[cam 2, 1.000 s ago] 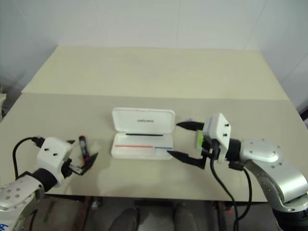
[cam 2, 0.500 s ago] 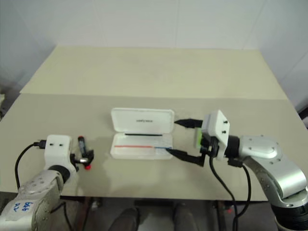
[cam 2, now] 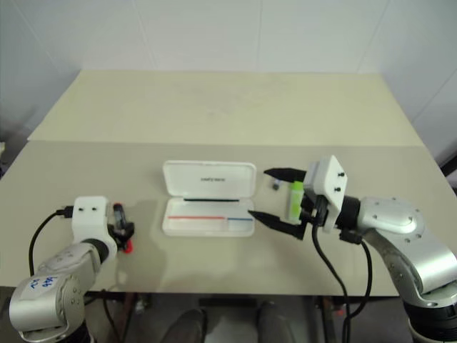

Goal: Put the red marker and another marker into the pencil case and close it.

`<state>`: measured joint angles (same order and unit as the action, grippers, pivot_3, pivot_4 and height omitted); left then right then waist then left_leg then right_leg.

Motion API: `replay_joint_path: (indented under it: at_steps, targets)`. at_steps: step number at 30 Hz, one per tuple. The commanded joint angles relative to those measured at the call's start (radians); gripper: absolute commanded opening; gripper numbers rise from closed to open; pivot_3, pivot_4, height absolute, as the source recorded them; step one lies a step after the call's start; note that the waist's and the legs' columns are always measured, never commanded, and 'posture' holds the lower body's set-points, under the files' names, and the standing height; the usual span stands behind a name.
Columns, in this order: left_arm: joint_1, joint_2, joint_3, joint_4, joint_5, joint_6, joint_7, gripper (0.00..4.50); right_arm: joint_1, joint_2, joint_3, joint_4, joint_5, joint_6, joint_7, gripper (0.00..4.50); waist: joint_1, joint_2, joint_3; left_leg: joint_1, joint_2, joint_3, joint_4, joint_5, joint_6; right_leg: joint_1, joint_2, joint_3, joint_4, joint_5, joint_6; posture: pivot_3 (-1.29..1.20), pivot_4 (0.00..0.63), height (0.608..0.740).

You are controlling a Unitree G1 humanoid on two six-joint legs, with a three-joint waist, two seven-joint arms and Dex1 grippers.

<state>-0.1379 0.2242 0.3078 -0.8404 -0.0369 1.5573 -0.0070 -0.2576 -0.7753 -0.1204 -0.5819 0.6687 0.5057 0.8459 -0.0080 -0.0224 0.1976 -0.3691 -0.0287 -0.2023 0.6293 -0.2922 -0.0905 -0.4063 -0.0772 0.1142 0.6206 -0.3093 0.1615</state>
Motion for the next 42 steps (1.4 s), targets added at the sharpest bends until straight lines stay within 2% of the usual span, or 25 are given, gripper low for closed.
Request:
replay_joint_path:
  at_steps: [1,4,5,8,10,12,16,18,20,22,25,27,29,31,35,42]
  targets:
    - [0.028,0.031,0.023,0.037,0.025,0.001,0.001,1.42,-0.021,0.011,-0.020,-0.028,0.018,-0.001,-0.020,4.50,-0.001,0.000,0.000,0.000,0.000,0.000,0.000,0.000,0.000,0.000,0.000,0.000,0.000,0.000,0.000,0.00,0.150,0.740]
    - [0.030,0.029,0.033,0.049,0.040,-0.018,0.015,0.52,-0.028,0.017,-0.017,-0.021,0.016,-0.001,-0.027,4.50,-0.002,0.000,0.000,0.000,0.000,0.000,0.000,0.000,0.000,0.000,0.000,0.000,0.000,0.000,0.000,0.00,0.150,0.740]
    - [0.026,0.008,0.049,0.052,0.042,-0.029,0.021,0.51,-0.028,0.018,-0.017,-0.019,0.014,-0.001,-0.027,4.50,-0.001,0.000,0.000,0.000,0.000,0.000,0.000,0.000,0.000,0.000,0.000,0.000,0.000,0.000,0.000,0.00,0.150,0.740]
    - [-0.032,-0.142,0.176,0.060,0.027,-0.090,0.037,0.51,-0.028,0.020,-0.015,-0.013,0.008,-0.004,-0.029,4.50,0.004,0.001,0.000,0.000,0.000,0.000,0.001,0.000,0.000,0.001,0.000,0.000,0.000,0.000,0.000,0.00,0.150,0.740]
    - [-0.055,-0.160,0.219,0.072,0.006,-0.186,0.022,0.51,-0.028,0.022,-0.015,-0.006,0.005,-0.006,-0.031,4.50,0.008,0.001,0.000,0.000,0.000,0.000,0.001,0.001,0.000,0.001,0.000,0.000,0.000,0.001,0.000,0.00,0.150,0.740]
    - [-0.051,-0.128,0.232,0.088,-0.031,-0.320,-0.036,0.51,-0.031,0.027,-0.011,-0.002,-0.001,-0.007,-0.036,4.50,0.009,0.000,0.000,0.000,0.001,0.000,0.001,0.002,-0.001,0.001,0.000,-0.001,0.000,0.002,0.000,0.00,0.150,0.740]
    - [-0.007,0.026,0.190,0.123,-0.076,-0.544,-0.181,0.51,-0.034,0.034,-0.012,0.008,-0.008,-0.009,-0.041,4.50,0.007,-0.002,0.001,-0.001,0.002,0.002,0.001,0.002,-0.002,0.001,0.000,0.000,-0.002,0.003,0.000,0.00,0.150,0.740]
    - [-0.060,0.129,0.196,0.169,-0.164,-0.614,-0.322,0.51,-0.033,0.034,-0.019,0.019,-0.015,-0.011,-0.043,4.50,0.010,-0.002,0.001,-0.001,0.002,0.003,0.000,0.002,-0.002,0.001,0.000,0.000,-0.003,0.003,0.001,0.00,0.150,0.740]
    - [-0.184,0.241,0.208,0.274,-0.322,-0.624,-0.517,0.51,-0.033,0.037,-0.026,0.029,-0.015,-0.008,-0.051,4.50,0.022,-0.002,0.001,-0.002,0.002,0.003,0.000,0.002,-0.002,0.000,0.000,-0.001,-0.003,0.003,0.000,0.00,0.150,0.740]
    - [-0.213,0.357,0.157,0.326,-0.410,-0.655,-0.701,0.51,-0.035,0.041,-0.023,0.035,-0.021,-0.011,-0.053,4.50,0.023,-0.003,0.001,-0.004,0.003,0.004,0.000,0.003,-0.002,0.000,0.000,-0.002,-0.003,0.003,-0.001,0.00,0.150,0.740]
    - [-0.131,0.501,0.047,0.323,-0.446,-0.773,-0.917,0.51,-0.040,0.047,-0.019,0.037,-0.027,-0.014,-0.056,4.50,0.006,0.001,0.000,-0.003,0.004,0.009,-0.003,0.001,-0.001,0.000,-0.001,0.000,-0.007,0.003,0.000,0.00,0.150,0.740]
    - [-0.102,0.550,0.013,0.333,-0.455,-0.838,-0.984,0.51,-0.042,0.050,-0.019,0.035,-0.028,-0.013,-0.059,4.50,-0.003,0.001,0.001,-0.002,0.006,0.015,-0.008,0.001,0.000,-0.002,-0.001,0.003,-0.009,0.002,0.000,0.00,0.150,0.740]
    - [-0.108,0.596,-0.056,0.364,-0.415,-0.997,-1.090,0.51,-0.032,0.051,-0.034,0.016,-0.025,-0.005,-0.080,4.50,-0.005,0.000,0.001,-0.003,0.009,0.015,-0.012,0.001,0.000,-0.006,0.000,0.002,-0.009,0.001,-0.002,0.00,0.150,0.740]
    - [-0.170,0.624,-0.142,0.416,-0.401,-1.077,-1.171,0.51,0.003,0.045,-0.062,-0.019,-0.018,0.005,-0.104,4.50,-0.001,0.000,0.001,-0.004,0.011,0.017,-0.015,0.002,-0.002,-0.008,0.001,0.001,-0.009,0.000,-0.003,0.00,0.150,0.740]
    - [-0.327,0.568,-0.354,0.612,-0.265,-1.298,-1.232,0.51,0.065,0.030,-0.110,-0.070,-0.018,0.021,-0.142,4.50,0.012,0.001,0.001,-0.004,0.012,0.021,-0.015,0.001,0.000,-0.005,0.000,-0.001,-0.010,0.000,-0.003,0.00,0.150,0.740]
    - [-0.496,0.464,-0.531,0.851,-0.115,-1.459,-1.241,0.51,0.120,0.021,-0.183,-0.155,0.005,0.064,-0.202,4.50,0.004,0.000,0.002,-0.004,0.012,0.022,-0.012,0.001,0.001,-0.005,0.000,0.000,-0.009,0.001,-0.001,0.00,0.150,0.740]
